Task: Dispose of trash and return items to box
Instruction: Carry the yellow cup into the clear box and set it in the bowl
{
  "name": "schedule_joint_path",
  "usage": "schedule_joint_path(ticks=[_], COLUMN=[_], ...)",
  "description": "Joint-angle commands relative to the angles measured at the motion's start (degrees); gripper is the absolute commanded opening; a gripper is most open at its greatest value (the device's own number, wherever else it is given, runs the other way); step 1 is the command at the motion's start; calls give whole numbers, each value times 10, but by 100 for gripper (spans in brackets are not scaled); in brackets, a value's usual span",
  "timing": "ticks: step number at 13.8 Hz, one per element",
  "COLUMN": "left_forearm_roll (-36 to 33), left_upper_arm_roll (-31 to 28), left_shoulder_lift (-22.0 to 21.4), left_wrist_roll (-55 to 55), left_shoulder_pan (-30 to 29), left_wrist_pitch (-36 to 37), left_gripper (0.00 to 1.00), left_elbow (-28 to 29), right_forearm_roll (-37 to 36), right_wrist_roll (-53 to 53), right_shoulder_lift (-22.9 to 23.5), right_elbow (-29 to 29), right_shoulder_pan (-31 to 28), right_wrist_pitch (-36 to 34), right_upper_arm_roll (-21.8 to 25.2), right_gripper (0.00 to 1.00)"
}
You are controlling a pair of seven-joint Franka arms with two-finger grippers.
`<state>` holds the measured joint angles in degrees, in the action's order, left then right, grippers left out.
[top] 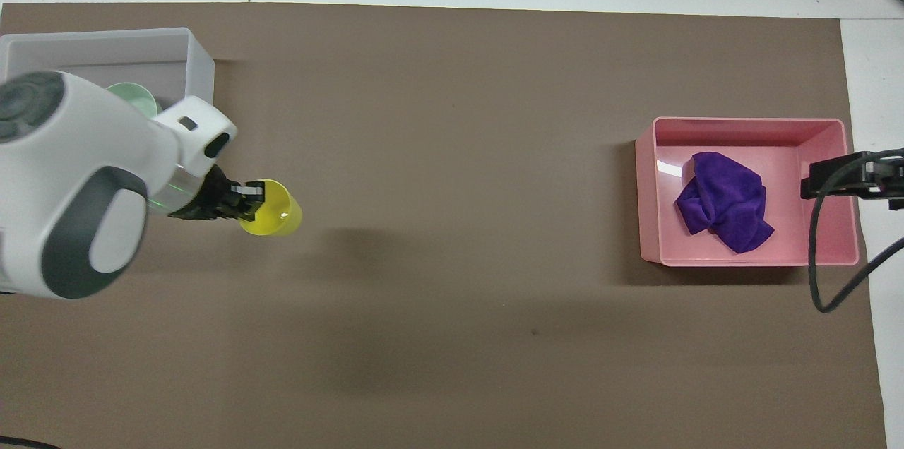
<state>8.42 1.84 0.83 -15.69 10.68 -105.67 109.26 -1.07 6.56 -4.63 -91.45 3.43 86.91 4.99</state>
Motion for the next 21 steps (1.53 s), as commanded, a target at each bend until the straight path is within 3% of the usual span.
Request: schedule_joint_path(ticks=[1,4,8,13,20,21], left_forearm_roll=[4,-2,-2,-45,-45,-45], left_upper_arm_roll=[3,3,2,3,3,4], left_shoulder_lift=[7,30,168,249,297,297], left_wrist_roll=[10,34,138,146,148,155], left_shoulder_pan=[-75,-163,-241,-242,-235,-237], left_wrist_pitch=[43,32,19,-103,-135,-136], left_gripper=[0,0,0,0,0,21], left_elbow=[-76,-117,-254,-258,-248,-249], right_forearm_roll=[10,9,5,0,0,0], right_wrist_roll=[-13,-14,-18,-17,-16,-16], right_shoulder_lift=[-11,-12,-12,-15,-15,-15], right_elbow=[-13,-15,-15,-26,-26,-27], right_shoulder_pan=[-3,-2,-2,3,3,3], right_wrist_pitch=[0,6,7,19,19,19], right_upper_arm_roll=[-1,-1,-1,-2,-4,-3], right_gripper=[100,100,100,100,100,100])
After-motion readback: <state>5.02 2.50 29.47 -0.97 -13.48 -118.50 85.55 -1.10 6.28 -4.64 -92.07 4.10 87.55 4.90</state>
